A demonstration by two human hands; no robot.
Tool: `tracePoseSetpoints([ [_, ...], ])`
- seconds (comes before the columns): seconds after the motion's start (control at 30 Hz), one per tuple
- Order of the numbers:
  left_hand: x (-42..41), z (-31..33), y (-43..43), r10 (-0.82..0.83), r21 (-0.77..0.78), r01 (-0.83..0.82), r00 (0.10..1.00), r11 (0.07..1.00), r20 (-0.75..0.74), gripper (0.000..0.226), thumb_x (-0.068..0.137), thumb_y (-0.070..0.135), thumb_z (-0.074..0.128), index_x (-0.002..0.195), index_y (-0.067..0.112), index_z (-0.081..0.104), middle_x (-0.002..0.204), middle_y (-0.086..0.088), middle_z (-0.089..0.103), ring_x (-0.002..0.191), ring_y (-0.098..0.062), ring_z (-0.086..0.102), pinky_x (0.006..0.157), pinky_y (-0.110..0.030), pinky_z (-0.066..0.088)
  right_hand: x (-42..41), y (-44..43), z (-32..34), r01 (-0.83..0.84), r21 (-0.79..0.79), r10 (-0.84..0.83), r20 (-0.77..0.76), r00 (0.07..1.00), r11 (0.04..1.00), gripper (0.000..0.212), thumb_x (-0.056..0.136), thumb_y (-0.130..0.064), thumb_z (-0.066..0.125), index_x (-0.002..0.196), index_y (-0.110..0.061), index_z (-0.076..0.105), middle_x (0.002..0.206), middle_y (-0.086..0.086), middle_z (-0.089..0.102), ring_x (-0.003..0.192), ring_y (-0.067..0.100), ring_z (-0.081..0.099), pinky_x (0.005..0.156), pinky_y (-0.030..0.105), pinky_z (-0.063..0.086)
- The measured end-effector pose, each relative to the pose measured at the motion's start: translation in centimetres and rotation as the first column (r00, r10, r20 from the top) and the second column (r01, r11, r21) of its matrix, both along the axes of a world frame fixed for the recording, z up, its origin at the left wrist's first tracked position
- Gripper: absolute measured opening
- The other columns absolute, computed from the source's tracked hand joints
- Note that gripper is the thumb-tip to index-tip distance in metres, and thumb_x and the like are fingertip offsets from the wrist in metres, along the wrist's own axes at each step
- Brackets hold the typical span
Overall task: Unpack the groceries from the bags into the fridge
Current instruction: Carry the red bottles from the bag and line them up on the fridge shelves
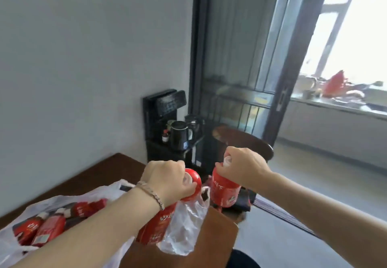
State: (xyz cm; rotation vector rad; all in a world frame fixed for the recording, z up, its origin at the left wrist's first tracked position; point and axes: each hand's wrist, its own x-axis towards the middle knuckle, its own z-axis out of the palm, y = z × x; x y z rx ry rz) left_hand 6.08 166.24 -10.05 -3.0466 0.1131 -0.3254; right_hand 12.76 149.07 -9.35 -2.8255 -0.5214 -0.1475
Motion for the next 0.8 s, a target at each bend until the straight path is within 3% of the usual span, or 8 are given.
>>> tracePoseSetpoints([
  [0.13, 2.0, 1.6, -11.8, -0.259, 0.065, 0.253, 0.959, 0.965, 0.116, 0.048, 0.086, 0.062, 0.038, 0.095, 0.018, 0.055, 0.095, 0.001, 0.067, 0.09, -0.018, 0.065, 0.068, -0.027, 0.041, -2.1, -12.5, 1.1, 0.197, -0.056, -0.192, 0.094, 0.977, 0.979, 0.035, 0.089, -0.045, 0.05, 0.101, -0.016, 0.064, 0.098, 0.001, 0.069, 0.078, 0.02, 0.058, 0.063, 0.019, 0.037],
  [0.2, 2.3, 1.8, -18.7, -0.37, 0.087, 0.361, 0.918, 0.929, 0.143, 0.049, 0.086, 0.061, 0.038, 0.097, 0.017, 0.057, 0.095, 0.001, 0.068, 0.089, -0.017, 0.065, 0.064, -0.024, 0.038, -3.7, -19.5, 0.9, 0.301, -0.08, -0.289, 0.128, 0.949, 0.95, 0.036, 0.089, -0.043, 0.049, 0.102, -0.014, 0.065, 0.1, 0.004, 0.07, 0.083, 0.022, 0.063, 0.062, 0.02, 0.04],
  [0.33, 1.1, 1.7, -35.4, -0.578, 0.065, 0.575, 0.804, 0.815, 0.138, 0.048, 0.085, 0.06, 0.04, 0.098, 0.017, 0.059, 0.098, 0.0, 0.067, 0.088, -0.018, 0.064, 0.065, -0.024, 0.037, -9.9, -36.1, 0.7, 0.513, -0.15, -0.486, 0.182, 0.854, 0.845, 0.037, 0.085, -0.044, 0.05, 0.104, -0.015, 0.062, 0.104, 0.007, 0.069, 0.093, 0.026, 0.065, 0.075, 0.03, 0.05],
  [0.5, -1.6, 1.4, -53.5, -0.715, 0.003, 0.72, 0.688, 0.694, 0.121, 0.039, 0.085, 0.05, 0.042, 0.092, 0.017, 0.059, 0.1, -0.003, 0.068, 0.092, -0.021, 0.064, 0.068, -0.024, 0.037, -17.4, -52.3, 1.4, 0.675, -0.098, -0.65, 0.201, 0.733, 0.731, 0.029, 0.086, -0.041, 0.05, 0.098, -0.016, 0.057, 0.104, 0.004, 0.066, 0.096, 0.023, 0.061, 0.07, 0.026, 0.039],
  [0.63, -4.3, 2.3, -66.6, -0.832, -0.014, 0.842, 0.536, 0.54, 0.141, 0.031, 0.084, 0.048, 0.04, 0.079, 0.02, 0.052, 0.093, -0.001, 0.068, 0.079, -0.019, 0.061, 0.064, -0.022, 0.033, -22.9, -62.7, 2.3, 0.797, -0.033, -0.782, 0.172, 0.599, 0.603, 0.021, 0.085, -0.041, 0.051, 0.089, -0.02, 0.053, 0.105, 0.003, 0.066, 0.099, 0.024, 0.06, 0.069, 0.025, 0.034],
  [0.8, -7.7, 3.5, -82.5, -0.954, 0.028, 0.963, 0.262, 0.269, 0.146, 0.036, 0.089, 0.049, 0.037, 0.083, 0.017, 0.053, 0.087, 0.0, 0.064, 0.087, -0.021, 0.063, 0.067, -0.026, 0.037, -29.2, -75.2, 3.1, 0.93, -0.01, -0.916, 0.165, 0.365, 0.368, 0.025, 0.087, -0.041, 0.051, 0.094, -0.018, 0.058, 0.106, 0.0, 0.066, 0.1, 0.023, 0.059, 0.07, 0.025, 0.035],
])
